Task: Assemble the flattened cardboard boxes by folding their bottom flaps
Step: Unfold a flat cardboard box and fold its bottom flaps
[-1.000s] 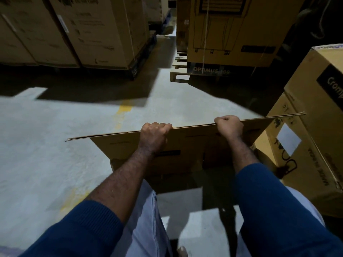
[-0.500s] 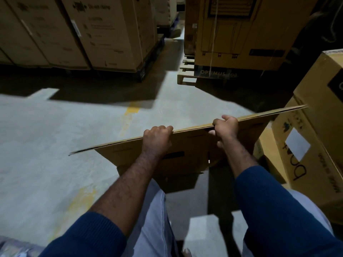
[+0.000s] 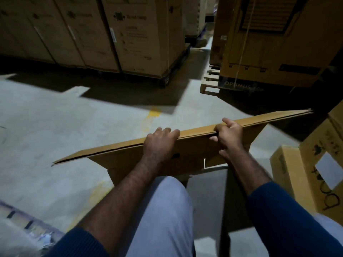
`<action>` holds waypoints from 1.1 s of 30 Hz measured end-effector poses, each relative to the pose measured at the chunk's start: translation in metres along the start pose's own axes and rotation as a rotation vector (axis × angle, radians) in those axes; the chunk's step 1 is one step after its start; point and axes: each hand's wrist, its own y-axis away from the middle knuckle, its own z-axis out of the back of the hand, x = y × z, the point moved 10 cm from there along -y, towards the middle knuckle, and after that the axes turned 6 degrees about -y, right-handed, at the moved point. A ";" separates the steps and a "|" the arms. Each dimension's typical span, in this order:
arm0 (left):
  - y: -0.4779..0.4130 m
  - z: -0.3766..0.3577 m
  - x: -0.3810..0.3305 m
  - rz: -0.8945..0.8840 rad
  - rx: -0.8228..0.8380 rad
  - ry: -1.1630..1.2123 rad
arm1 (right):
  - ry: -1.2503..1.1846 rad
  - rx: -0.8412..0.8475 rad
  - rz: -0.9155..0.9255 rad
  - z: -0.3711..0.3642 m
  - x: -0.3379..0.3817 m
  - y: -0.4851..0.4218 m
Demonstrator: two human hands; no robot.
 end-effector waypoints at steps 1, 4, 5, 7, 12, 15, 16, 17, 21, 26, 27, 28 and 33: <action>0.006 -0.001 0.014 0.041 0.026 0.008 | -0.003 0.023 -0.006 -0.014 -0.004 0.003; 0.022 -0.009 0.055 0.154 0.110 0.046 | 0.014 0.091 -0.017 -0.058 -0.011 0.013; 0.027 -0.012 0.067 0.178 0.126 0.046 | 0.023 0.114 -0.011 -0.073 -0.011 0.017; 0.035 -0.017 0.092 0.224 0.151 0.041 | 0.046 0.170 0.003 -0.105 -0.008 0.023; 0.048 -0.031 0.158 0.368 0.171 0.084 | 0.152 0.306 0.107 -0.190 -0.001 0.032; 0.047 -0.037 0.195 0.444 0.166 0.120 | 0.189 0.363 0.177 -0.237 0.001 0.030; 0.047 -0.038 0.209 0.467 0.156 0.126 | 0.198 0.378 0.189 -0.254 0.000 0.029; 0.045 -0.039 0.222 0.487 0.142 0.129 | 0.220 0.388 0.200 -0.270 -0.001 0.027; 0.029 -0.039 0.270 0.535 0.097 0.069 | 0.344 0.421 0.228 -0.334 -0.001 0.026; 0.007 -0.043 0.331 0.584 0.133 -0.122 | 0.397 0.482 0.259 -0.412 -0.015 0.034; 0.006 -0.045 0.341 0.599 0.147 -0.166 | 0.390 0.504 0.263 -0.426 -0.018 0.036; 0.006 -0.048 0.351 0.614 0.146 -0.208 | 0.379 0.535 0.258 -0.438 -0.022 0.039; 0.031 -0.088 0.375 0.686 0.067 -0.293 | 0.148 0.737 0.025 -0.477 -0.081 0.043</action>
